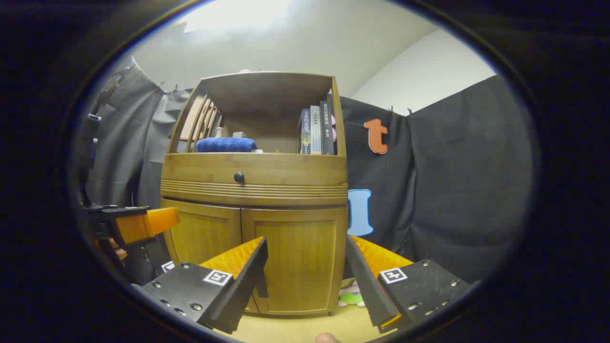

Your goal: Open the right door of the double-door shoe cabinet with the right hand, and open the left door with the left hand.

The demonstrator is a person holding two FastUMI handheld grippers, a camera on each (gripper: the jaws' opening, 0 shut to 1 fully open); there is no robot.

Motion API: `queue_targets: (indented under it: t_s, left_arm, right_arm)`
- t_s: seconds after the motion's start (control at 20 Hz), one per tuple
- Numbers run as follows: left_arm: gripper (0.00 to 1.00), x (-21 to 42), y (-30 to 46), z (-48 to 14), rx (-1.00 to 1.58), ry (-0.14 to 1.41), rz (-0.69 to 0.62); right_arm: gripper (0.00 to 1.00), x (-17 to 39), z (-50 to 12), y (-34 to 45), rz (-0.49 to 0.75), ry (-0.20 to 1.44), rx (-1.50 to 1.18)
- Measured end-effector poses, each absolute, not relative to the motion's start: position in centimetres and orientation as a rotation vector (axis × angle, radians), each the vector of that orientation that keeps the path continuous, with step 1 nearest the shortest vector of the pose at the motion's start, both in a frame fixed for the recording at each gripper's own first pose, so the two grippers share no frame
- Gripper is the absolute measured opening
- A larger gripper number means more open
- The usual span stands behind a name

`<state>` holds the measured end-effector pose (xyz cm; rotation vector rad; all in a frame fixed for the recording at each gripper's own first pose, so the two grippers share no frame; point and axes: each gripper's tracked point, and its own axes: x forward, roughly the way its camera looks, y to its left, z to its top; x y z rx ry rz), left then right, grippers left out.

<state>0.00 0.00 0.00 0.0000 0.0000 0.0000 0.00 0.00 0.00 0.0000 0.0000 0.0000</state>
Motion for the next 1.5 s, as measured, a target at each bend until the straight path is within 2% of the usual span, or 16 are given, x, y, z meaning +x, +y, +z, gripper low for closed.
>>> queue_targets:
  t_s: [0.1, 0.35, 0.4, 0.45, 0.65, 0.7, 0.75, 0.95, 1.0, 1.05, 1.15, 1.25, 1.3, 1.35, 1.4, 1.5]
  left_arm:
    - [0.95, 0.1, -0.2, -0.2, 0.002, 0.002, 0.007]
    - [0.92, 0.2, -0.2, -0.4, 0.009, 0.009, 0.020]
    - [0.99, 0.2, -0.2, -0.4, 0.007, 0.011, 0.022]
    - [0.92, 0.2, -0.3, -0.4, 0.005, 0.012, 0.023]
    - [0.92, 0.3, -0.9, -0.5, -0.013, 0.019, 0.015]
    - [0.95, 0.3, -1.0, -0.5, -0.014, 0.020, 0.015]
    - [0.92, 0.3, -1.0, -0.5, -0.015, 0.019, 0.017]
    - [0.92, 0.0, -1.3, -0.6, -0.014, 0.029, 0.020]
    - [0.95, -0.1, -1.2, -0.7, -0.008, 0.032, 0.024]
    - [0.92, -0.1, -1.0, -0.8, 0.004, 0.036, 0.034]
    - [0.96, -0.2, -0.5, -1.0, 0.026, 0.041, 0.049]
    - [0.92, -0.4, 0.4, -0.8, 0.039, 0.038, 0.069]
    - [0.95, -0.3, 0.9, -0.7, 0.040, 0.034, 0.079]
    - [0.92, -0.2, 1.4, -0.8, 0.039, 0.036, 0.087]
    - [0.95, -0.3, 2.0, -0.9, 0.039, 0.037, 0.097]
    - [0.95, -0.2, 3.1, -1.1, 0.040, 0.044, 0.113]
  right_arm:
    - [0.97, 0.2, -0.1, -0.2, 0.006, 0.003, -0.001]
    - [0.97, 0.5, 0.0, -0.1, 0.020, 0.002, -0.012]
    - [0.97, 0.6, 0.0, -0.2, 0.021, 0.001, -0.014]
    - [0.97, 0.6, -0.1, -0.3, 0.022, 0.001, -0.015]
    - [0.97, 0.5, 0.0, -0.7, 0.020, 0.002, -0.021]
    - [0.97, 0.6, -0.2, -0.7, 0.021, 0.003, -0.021]
    - [0.97, 0.6, -0.3, -0.9, 0.020, 0.006, -0.020]
    - [0.97, 0.7, -0.5, -1.5, 0.013, 0.007, -0.008]
    - [0.97, 0.8, -1.0, -1.5, 0.015, 0.012, -0.004]
    - [0.97, 1.1, -1.6, -1.7, 0.018, 0.023, 0.004]
    - [0.96, 1.7, -3.2, -1.3, 0.046, 0.055, 0.026]
    - [0.97, 2.7, -4.7, -0.7, 0.081, 0.076, 0.035]
    - [0.97, 3.3, -5.6, -0.4, 0.094, 0.091, 0.035]
    - [0.98, 3.9, -6.6, 0.0, 0.107, 0.111, 0.037]
    - [0.99, 4.4, -7.6, 0.6, 0.123, 0.126, 0.042]
    - [0.96, 5.5, -9.3, 2.1, 0.152, 0.156, 0.055]
